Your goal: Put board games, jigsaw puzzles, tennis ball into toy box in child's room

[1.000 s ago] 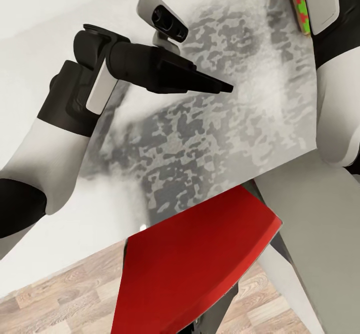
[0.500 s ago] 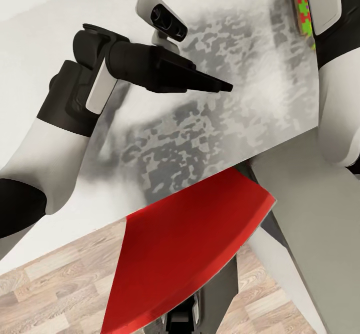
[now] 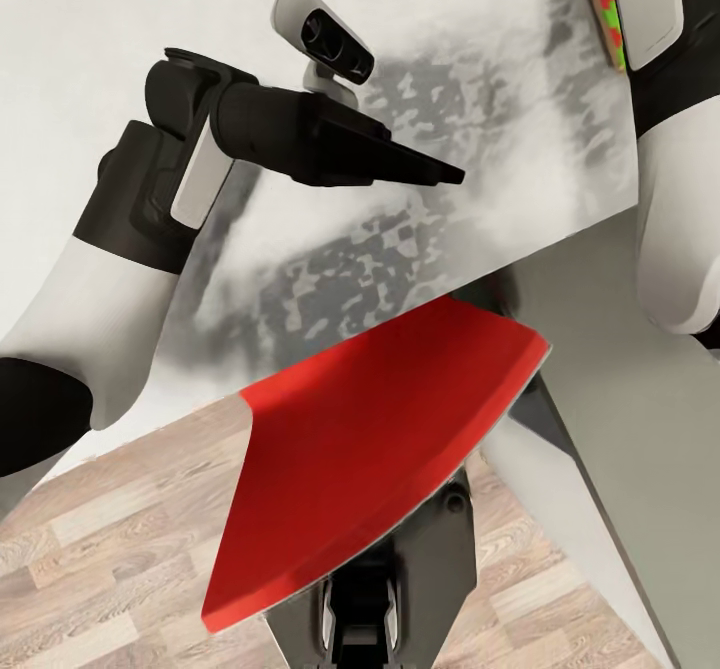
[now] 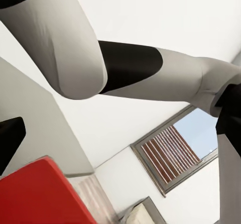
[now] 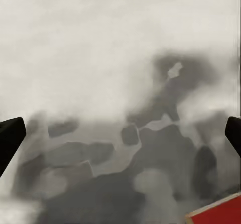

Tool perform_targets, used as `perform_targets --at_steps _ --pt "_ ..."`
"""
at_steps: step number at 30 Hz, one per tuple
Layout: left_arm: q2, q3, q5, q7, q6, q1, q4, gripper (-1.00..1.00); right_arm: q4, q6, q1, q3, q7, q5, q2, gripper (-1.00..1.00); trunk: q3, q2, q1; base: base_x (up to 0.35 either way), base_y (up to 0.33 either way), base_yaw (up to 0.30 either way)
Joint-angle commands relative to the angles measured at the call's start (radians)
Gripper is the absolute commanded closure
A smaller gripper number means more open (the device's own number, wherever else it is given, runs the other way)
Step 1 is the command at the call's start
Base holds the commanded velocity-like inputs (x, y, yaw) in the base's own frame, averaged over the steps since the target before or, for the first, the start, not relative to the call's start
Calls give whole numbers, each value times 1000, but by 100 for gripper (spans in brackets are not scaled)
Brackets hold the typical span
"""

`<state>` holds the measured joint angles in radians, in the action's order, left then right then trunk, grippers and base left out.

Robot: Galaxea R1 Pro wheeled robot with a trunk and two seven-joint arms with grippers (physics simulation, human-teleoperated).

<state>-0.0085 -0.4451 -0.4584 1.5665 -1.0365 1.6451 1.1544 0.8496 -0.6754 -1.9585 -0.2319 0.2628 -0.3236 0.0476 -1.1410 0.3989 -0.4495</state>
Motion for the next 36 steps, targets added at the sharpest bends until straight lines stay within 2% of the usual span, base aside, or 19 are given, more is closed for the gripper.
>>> perform_targets --at_steps 1,36 --pt "0 -1 0 4 -11 1 -1 -100 -38 -3 0 -5 9 -17 1 -100 -1 1 -1 -231 0 0" --pt "2 2 -1 4 -11 1 0 -100 -37 -3 0 -3 9 -17 2 -100 -1 1 -1 -128 0 0"
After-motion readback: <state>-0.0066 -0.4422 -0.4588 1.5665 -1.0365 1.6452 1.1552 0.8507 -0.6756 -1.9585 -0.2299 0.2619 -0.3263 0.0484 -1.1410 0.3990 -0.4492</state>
